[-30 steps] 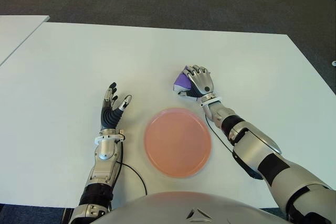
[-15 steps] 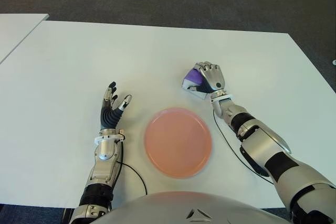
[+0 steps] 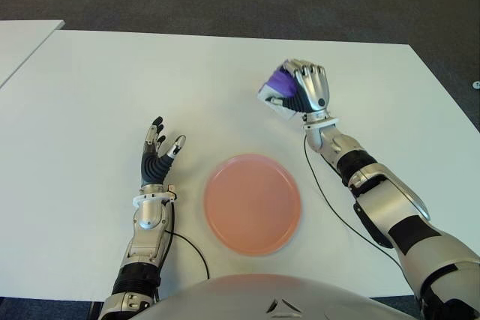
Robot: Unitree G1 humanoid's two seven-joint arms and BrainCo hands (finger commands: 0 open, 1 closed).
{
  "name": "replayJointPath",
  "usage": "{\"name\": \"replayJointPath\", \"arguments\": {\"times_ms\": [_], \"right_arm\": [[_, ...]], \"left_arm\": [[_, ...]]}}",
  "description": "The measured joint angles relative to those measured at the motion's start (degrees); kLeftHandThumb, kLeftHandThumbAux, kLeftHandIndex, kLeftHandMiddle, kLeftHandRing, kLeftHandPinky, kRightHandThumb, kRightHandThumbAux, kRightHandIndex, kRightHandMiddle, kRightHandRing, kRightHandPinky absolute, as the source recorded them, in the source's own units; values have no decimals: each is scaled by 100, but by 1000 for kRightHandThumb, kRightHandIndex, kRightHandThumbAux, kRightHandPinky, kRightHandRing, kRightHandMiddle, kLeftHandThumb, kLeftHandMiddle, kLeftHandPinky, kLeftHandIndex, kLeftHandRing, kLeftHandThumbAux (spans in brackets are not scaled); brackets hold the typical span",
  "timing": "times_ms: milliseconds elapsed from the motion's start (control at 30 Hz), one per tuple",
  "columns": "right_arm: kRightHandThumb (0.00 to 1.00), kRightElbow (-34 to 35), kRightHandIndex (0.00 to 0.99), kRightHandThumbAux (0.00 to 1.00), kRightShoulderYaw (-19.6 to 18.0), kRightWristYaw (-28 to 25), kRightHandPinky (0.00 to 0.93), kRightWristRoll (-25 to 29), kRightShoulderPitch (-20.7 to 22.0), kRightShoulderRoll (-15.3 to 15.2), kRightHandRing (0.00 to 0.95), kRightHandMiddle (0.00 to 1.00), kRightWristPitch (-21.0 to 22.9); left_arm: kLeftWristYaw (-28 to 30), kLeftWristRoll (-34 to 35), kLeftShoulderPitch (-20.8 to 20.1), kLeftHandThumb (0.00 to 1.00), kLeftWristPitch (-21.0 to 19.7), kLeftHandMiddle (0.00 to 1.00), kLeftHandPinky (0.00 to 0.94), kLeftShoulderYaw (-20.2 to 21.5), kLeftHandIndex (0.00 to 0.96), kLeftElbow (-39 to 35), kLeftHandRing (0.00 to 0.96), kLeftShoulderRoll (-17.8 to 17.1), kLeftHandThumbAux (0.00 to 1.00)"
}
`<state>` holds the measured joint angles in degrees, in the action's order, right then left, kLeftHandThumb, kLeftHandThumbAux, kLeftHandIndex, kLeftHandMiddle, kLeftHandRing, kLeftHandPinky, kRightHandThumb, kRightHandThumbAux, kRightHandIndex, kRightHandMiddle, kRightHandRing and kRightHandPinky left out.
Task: Put the tissue paper into the plate.
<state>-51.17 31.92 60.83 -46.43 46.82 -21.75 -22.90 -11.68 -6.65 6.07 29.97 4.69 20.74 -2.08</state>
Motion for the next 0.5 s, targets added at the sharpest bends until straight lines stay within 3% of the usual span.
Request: {"name": "replayJointPath", "arguments": {"times_ms": [200, 500], "right_arm": [[857, 1209, 404, 675, -409, -483, 822, 67, -53, -167, 851, 536, -64], [857, 2728, 402, 677, -839, -1472, 791, 110, -654, -273, 842, 537, 36]], "left_arm": [[0, -1, -27, 0, 2, 0, 0, -2, 0, 27, 0, 14, 519], [0, -7, -43, 0, 2, 0, 0, -2, 0, 33, 0, 19, 504]]}}
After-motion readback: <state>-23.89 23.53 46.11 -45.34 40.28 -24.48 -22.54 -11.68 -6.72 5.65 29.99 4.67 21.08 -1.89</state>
